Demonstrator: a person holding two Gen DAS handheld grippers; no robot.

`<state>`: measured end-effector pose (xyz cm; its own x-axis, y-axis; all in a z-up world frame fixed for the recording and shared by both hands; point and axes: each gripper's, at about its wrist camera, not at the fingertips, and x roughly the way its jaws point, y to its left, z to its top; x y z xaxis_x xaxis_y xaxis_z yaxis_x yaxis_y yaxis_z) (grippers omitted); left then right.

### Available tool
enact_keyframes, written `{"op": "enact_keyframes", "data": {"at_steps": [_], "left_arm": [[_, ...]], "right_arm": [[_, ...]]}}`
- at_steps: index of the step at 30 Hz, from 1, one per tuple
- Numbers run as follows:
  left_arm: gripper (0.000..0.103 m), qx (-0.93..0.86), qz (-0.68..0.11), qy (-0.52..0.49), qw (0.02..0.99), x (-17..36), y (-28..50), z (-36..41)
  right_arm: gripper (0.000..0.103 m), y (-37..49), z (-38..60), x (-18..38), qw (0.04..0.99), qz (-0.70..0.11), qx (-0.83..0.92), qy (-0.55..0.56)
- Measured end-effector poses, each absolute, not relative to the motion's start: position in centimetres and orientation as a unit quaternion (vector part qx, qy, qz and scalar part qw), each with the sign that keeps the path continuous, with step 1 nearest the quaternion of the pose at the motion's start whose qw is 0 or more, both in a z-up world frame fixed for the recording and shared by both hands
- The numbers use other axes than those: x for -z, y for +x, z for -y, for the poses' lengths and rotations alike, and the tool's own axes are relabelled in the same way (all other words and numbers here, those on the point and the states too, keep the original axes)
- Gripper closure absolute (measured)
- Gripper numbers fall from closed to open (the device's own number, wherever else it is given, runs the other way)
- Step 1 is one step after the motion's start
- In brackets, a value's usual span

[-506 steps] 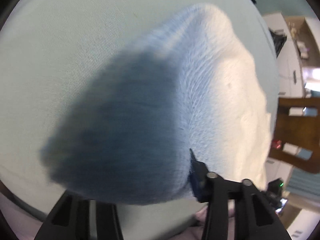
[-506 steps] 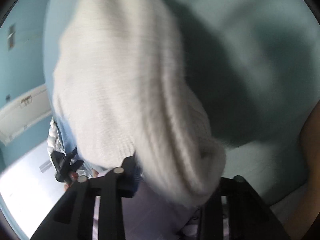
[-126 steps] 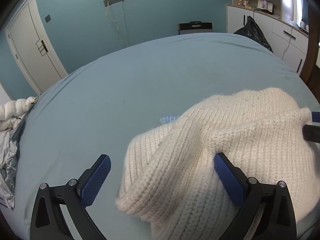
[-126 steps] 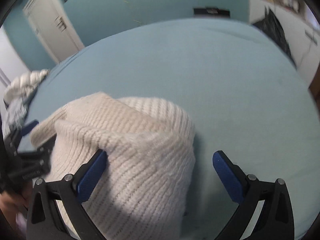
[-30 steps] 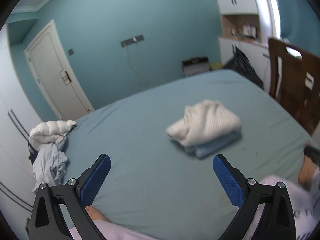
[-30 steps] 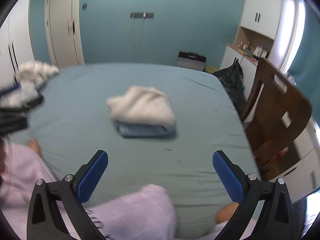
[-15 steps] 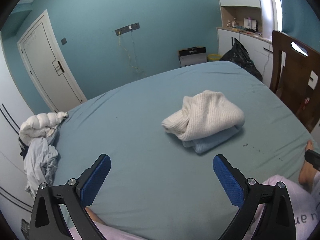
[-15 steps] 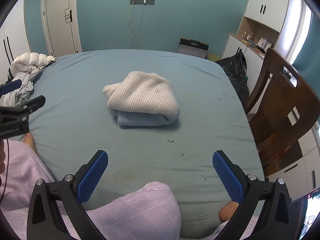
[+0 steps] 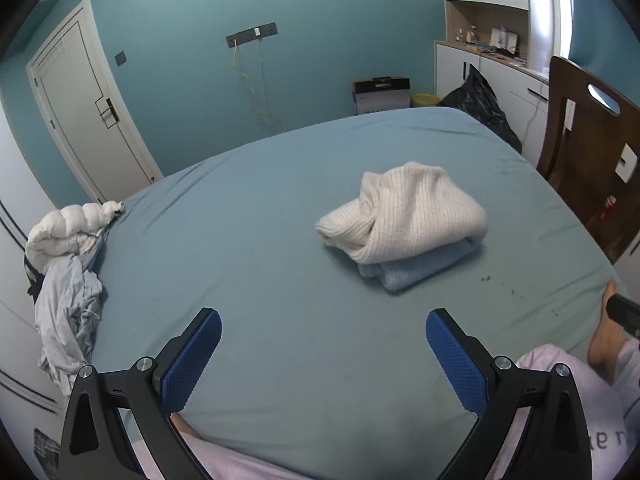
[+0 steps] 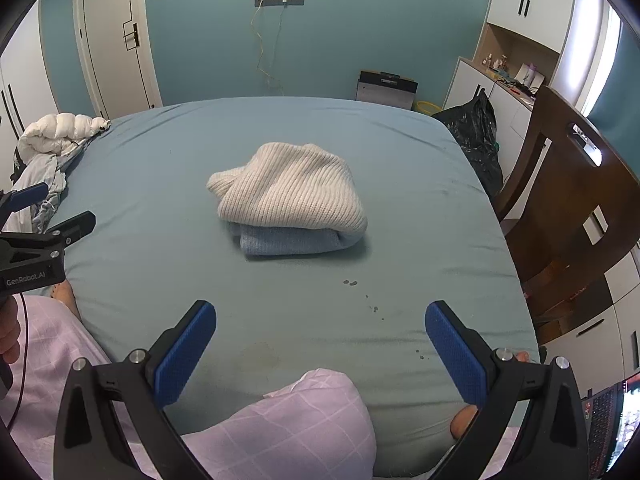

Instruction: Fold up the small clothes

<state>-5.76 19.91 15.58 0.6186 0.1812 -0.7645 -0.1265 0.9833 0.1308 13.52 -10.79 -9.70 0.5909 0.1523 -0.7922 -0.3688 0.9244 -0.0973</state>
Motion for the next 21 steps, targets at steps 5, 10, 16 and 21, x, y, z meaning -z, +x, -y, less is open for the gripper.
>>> {"op": "enact_keyframes", "data": {"at_steps": [5,10,16,21], "left_arm": [[0.0,-0.093,-0.418,0.052,0.902,-15.6,-5.9,-19.2],[0.0,-0.083,-0.417,0.069,0.903,-15.3,-5.9,-18.2],[0.0,-0.073,-0.416,0.09,0.902,-15.0,-5.9,-17.4],[0.0,-0.062,-0.42,0.087,0.901,-14.7,-5.7,-17.2]], "right_arm": [[0.001,13.1,10.7,9.6,0.878,-0.433,-0.156,-0.133],[0.001,12.9,10.8,9.1,0.879,-0.43,-0.157,-0.134],[0.001,13.2,10.9,9.2,0.873,-0.442,-0.16,-0.129],[0.001,13.2,10.5,9.5,0.87,-0.447,-0.159,-0.134]]}}
